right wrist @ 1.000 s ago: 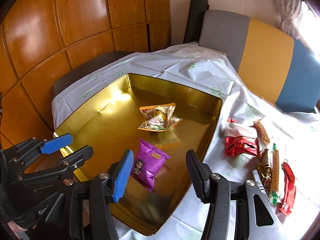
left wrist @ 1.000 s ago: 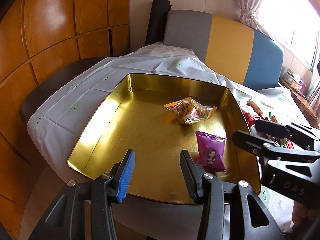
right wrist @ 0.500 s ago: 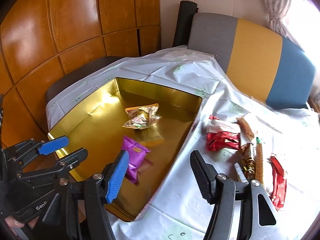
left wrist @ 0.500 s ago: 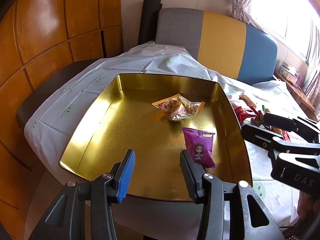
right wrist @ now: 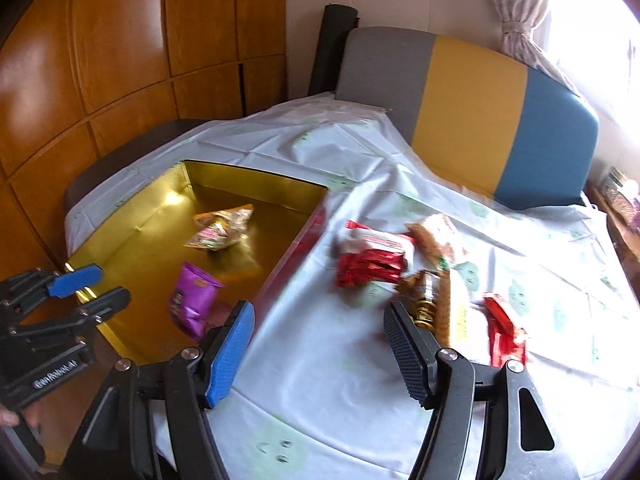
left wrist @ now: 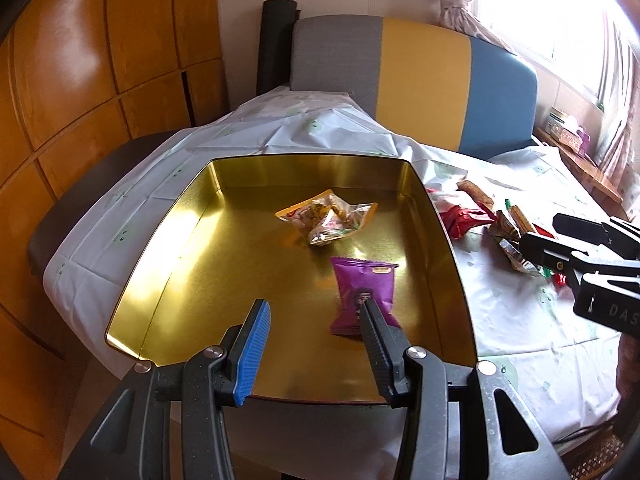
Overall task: Organize snacks
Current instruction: 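Move both tools back toward the snack pile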
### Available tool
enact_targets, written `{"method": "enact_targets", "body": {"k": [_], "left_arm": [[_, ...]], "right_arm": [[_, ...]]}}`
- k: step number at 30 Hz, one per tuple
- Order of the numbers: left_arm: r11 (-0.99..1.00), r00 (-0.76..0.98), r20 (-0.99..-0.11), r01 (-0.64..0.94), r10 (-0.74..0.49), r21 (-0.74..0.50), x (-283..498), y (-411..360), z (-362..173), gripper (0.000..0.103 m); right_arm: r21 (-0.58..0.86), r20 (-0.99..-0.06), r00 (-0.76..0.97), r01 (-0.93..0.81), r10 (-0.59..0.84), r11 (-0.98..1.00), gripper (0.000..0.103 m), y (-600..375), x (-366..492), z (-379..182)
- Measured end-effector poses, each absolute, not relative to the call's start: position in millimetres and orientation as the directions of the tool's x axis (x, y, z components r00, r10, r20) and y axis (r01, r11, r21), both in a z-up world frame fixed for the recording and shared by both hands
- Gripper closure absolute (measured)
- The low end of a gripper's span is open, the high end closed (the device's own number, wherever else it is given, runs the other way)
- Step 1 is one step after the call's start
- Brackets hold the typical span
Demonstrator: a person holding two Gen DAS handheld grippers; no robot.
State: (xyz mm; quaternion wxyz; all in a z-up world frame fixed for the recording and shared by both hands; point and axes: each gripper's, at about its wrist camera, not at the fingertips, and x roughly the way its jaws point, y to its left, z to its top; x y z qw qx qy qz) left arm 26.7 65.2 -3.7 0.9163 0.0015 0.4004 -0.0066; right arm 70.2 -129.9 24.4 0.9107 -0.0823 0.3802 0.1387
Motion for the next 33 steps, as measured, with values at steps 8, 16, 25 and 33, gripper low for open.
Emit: {"method": "enact_targets", "body": {"k": [8,16,25,33], "left_arm": [[0.997,0.685,-0.728,0.073,-0.027,0.031,28.0,42.9,2.0,0.056],[0.99,0.685,-0.728,0.131,-0.046,0.06,29.6,20.4,5.2,0.056],[0.977,0.673,-0.738,0.191,-0.058,0.097,33.4,-8.3,5.3,0.056],[0.964,0.639,-0.759,0.259,-0.126,0.058,47.7,-35.9,8.9,0.056]], "right_arm": [[-0.079,-0.726,0.679,-0.239,0.109,0.968,0.031,-177.1,72.7,22.6],[-0.131,-0.727,0.686,-0.172,0.023,0.976,0.031,-225.1,77.9,24.7],[-0.11,-0.748,0.662,-0.06,-0.043,0.992,0.03,-286.9,94.1,20.3],[0.056,-0.801,0.597,0.147,-0.043,0.988,0.03,-343.9,110.3,5.9]]}}
